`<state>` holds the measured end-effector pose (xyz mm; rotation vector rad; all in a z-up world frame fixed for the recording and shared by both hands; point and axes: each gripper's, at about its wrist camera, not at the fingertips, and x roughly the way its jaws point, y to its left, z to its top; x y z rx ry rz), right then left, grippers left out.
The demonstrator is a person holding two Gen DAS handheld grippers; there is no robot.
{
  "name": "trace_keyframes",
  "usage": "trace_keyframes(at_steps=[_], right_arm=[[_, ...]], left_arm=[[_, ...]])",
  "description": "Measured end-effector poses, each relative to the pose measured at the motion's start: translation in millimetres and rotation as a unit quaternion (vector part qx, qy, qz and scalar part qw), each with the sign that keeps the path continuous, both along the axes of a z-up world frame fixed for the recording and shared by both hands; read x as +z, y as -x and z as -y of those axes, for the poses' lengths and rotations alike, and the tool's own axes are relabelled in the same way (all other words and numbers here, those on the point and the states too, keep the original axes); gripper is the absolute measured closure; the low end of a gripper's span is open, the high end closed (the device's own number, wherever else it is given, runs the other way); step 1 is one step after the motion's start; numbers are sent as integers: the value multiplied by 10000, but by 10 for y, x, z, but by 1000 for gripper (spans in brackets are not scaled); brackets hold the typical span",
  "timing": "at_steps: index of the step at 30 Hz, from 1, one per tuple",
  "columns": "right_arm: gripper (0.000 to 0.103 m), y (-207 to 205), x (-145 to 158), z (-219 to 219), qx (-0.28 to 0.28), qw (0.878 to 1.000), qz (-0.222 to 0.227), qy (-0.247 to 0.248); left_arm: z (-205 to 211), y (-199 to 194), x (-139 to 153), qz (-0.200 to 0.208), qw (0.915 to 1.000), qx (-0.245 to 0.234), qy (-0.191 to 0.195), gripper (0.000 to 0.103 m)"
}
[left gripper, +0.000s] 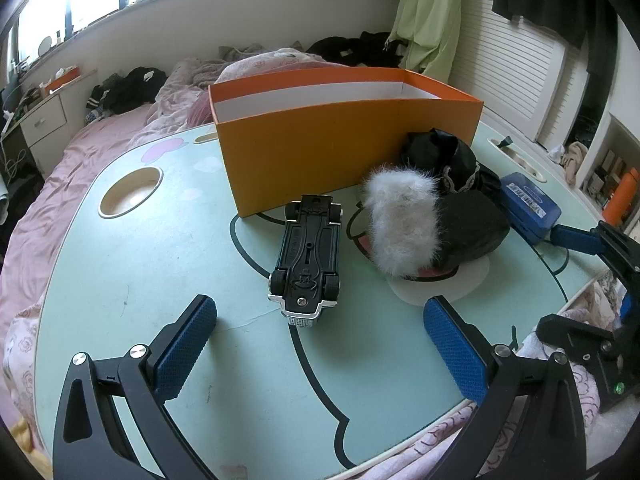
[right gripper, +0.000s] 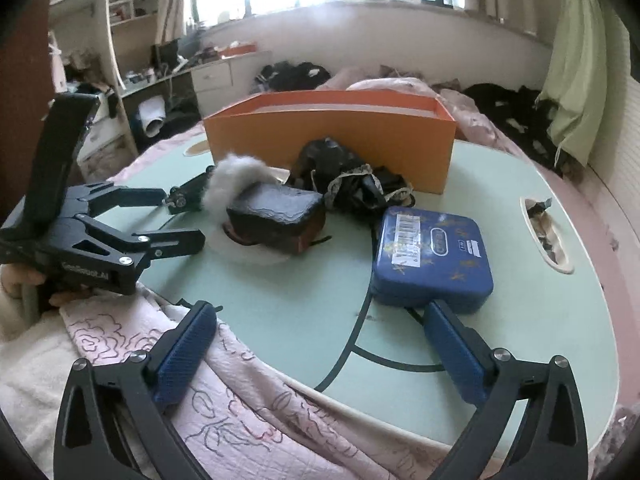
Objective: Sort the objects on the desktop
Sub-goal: 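Carry the black case out and set it beside the pom-pom, open right gripper, then grasp the blue tin with the right gripper and shift it beside the black case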
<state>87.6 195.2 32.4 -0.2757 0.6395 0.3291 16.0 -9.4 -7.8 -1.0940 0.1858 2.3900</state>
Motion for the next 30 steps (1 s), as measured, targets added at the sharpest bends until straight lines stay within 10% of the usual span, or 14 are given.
trace_keyframes(at_steps=[17, 23, 30], right_arm=[[1, 1, 8, 28, 30, 9999, 122, -93], [34, 449, 242, -101, 241, 9859, 1645, 207], [55, 166, 378, 548, -415, 9915, 1202, 273]], left_arm=[[3, 1, -1, 1, 10000, -9, -5, 0], [1, 1, -1, 1, 10000, -12, -4, 0], [1, 3, 0, 2, 10000, -23, -4, 0]])
